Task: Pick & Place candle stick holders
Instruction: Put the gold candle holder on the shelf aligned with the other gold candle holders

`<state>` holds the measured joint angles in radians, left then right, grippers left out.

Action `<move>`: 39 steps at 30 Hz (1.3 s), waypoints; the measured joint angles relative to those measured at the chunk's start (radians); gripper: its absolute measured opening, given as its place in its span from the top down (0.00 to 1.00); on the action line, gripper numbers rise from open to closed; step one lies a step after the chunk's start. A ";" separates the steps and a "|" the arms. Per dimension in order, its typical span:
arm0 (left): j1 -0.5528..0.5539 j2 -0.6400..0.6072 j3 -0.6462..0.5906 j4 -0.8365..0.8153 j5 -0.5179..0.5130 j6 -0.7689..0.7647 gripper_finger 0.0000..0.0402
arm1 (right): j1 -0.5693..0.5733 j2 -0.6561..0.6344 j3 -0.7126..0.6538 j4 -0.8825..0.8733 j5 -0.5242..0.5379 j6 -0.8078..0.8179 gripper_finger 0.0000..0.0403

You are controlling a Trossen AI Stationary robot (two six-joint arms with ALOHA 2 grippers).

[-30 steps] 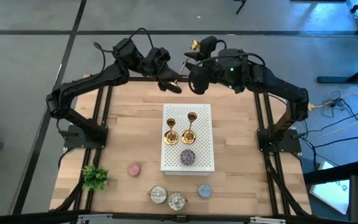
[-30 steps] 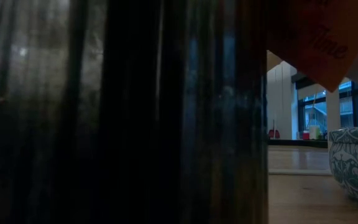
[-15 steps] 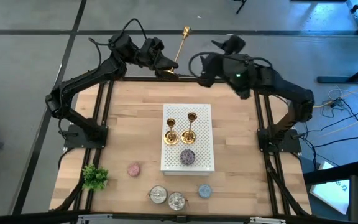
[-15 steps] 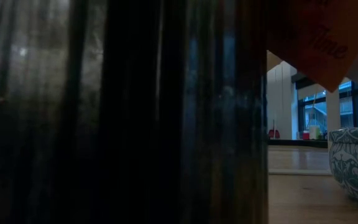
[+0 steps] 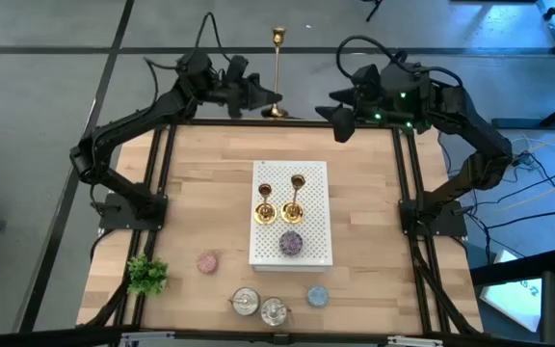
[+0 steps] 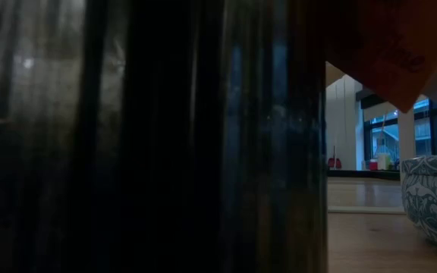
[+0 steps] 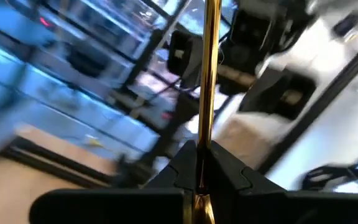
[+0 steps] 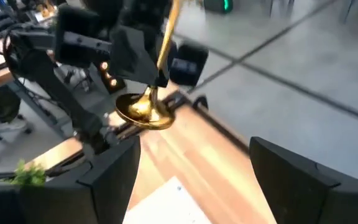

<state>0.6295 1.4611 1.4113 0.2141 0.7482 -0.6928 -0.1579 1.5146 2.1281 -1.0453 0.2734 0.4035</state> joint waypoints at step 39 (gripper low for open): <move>-0.239 -0.070 0.000 -0.008 -0.016 0.208 0.97 | 0.159 0.152 -0.002 0.430 -0.039 -0.026 0.24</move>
<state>0.3908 1.3909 1.4113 0.2066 0.7326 -0.4850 0.0013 1.6662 2.1265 -0.6149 0.2344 0.3771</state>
